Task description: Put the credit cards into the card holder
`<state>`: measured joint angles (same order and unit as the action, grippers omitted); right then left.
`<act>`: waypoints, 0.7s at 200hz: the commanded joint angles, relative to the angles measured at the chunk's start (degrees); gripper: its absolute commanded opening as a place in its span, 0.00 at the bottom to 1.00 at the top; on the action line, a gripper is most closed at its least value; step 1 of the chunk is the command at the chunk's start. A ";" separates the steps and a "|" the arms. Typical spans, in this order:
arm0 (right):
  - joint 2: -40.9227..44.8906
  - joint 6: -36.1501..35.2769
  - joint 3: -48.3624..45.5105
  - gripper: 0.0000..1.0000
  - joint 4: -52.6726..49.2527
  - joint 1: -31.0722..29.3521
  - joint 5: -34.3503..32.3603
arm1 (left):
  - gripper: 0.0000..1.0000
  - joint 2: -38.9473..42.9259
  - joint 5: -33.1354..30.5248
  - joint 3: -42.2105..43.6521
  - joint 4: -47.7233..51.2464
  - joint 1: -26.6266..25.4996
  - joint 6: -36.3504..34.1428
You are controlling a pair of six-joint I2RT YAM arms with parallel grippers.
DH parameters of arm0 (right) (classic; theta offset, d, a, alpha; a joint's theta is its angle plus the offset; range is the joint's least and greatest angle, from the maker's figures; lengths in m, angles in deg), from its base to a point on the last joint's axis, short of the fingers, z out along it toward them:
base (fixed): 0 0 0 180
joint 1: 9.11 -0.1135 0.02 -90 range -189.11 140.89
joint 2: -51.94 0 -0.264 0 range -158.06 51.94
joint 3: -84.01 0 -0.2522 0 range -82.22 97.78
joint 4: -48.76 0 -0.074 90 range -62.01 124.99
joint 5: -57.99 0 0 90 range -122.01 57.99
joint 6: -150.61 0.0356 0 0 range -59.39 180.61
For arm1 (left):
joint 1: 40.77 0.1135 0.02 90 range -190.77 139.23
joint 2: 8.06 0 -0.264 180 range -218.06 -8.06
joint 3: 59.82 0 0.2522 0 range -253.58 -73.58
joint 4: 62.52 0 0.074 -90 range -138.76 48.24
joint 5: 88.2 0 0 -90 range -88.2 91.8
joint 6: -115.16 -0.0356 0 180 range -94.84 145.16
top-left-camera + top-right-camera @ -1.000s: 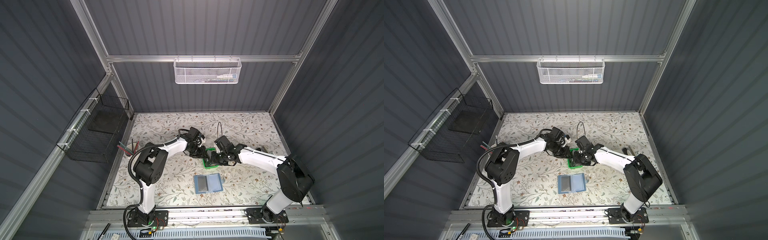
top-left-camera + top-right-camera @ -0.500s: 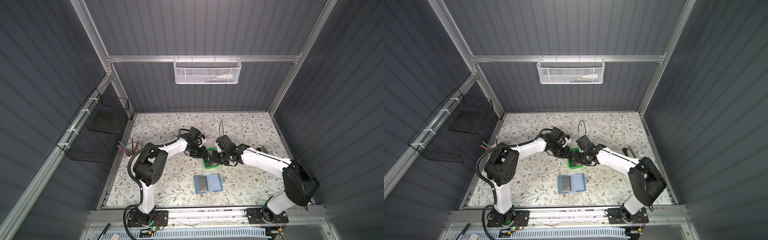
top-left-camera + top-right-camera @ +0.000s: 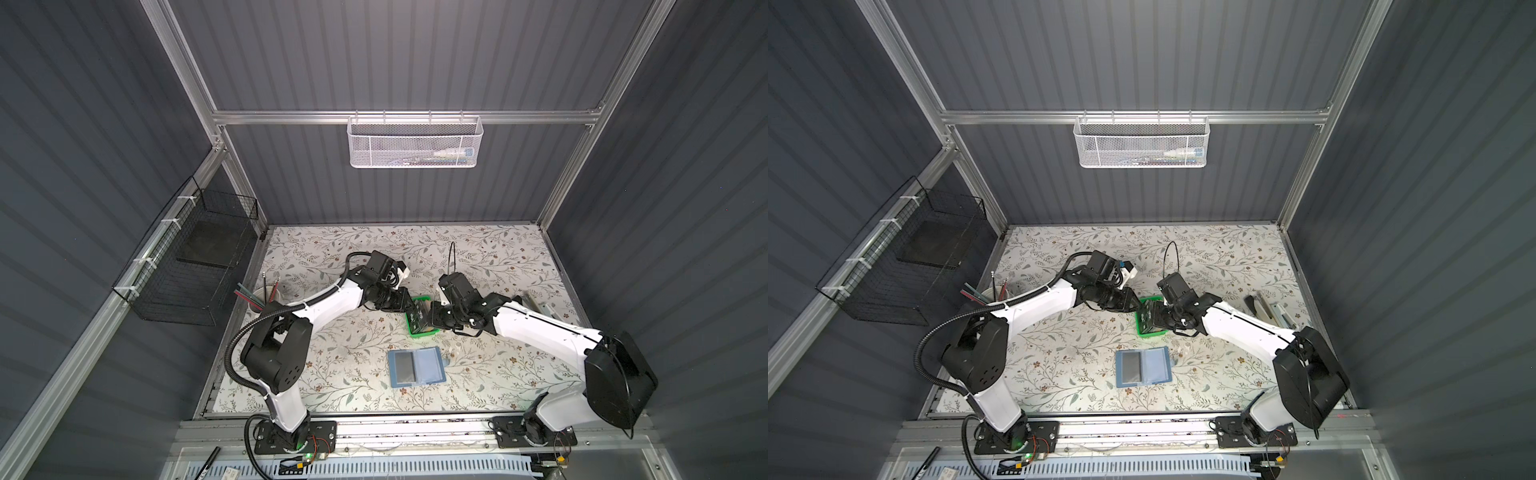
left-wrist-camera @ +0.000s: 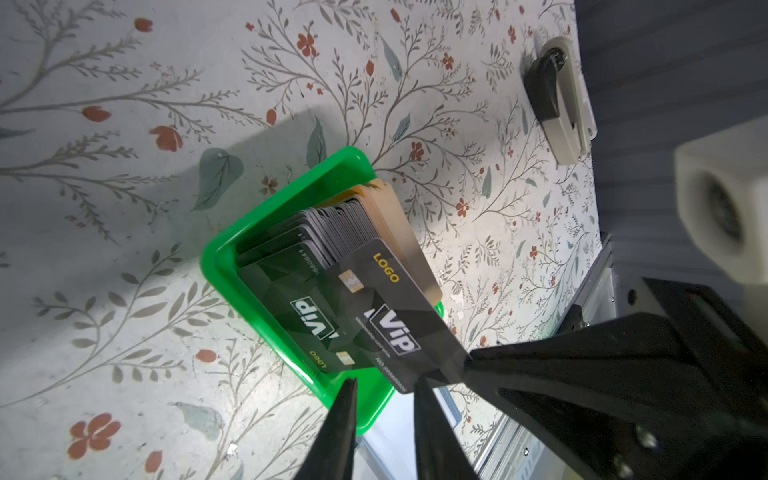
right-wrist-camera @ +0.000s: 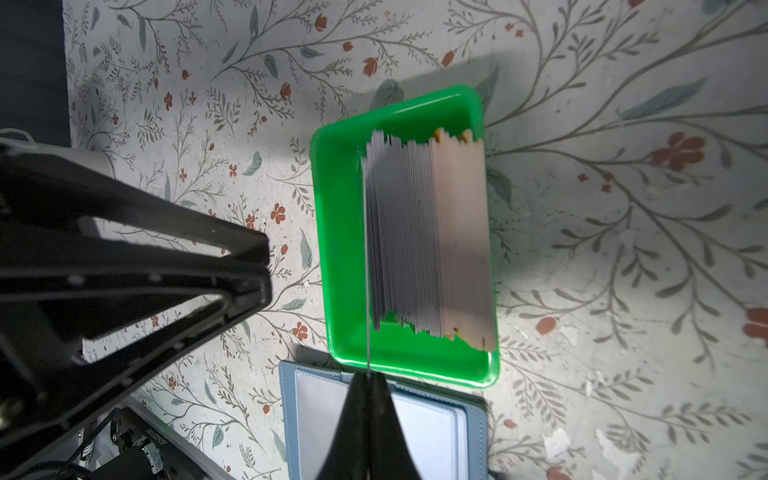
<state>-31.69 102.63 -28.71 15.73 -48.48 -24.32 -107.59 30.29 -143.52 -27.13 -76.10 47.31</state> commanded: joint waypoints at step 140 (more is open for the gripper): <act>22.24 3.72 -12.08 0.00 2.91 -0.02 1.07 | 0.38 25.19 -2.34 28.59 -29.98 -5.35 25.71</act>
<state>-13.86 105.15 -39.24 17.00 -48.48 -24.17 -85.36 29.98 -117.51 -50.52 -80.21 68.19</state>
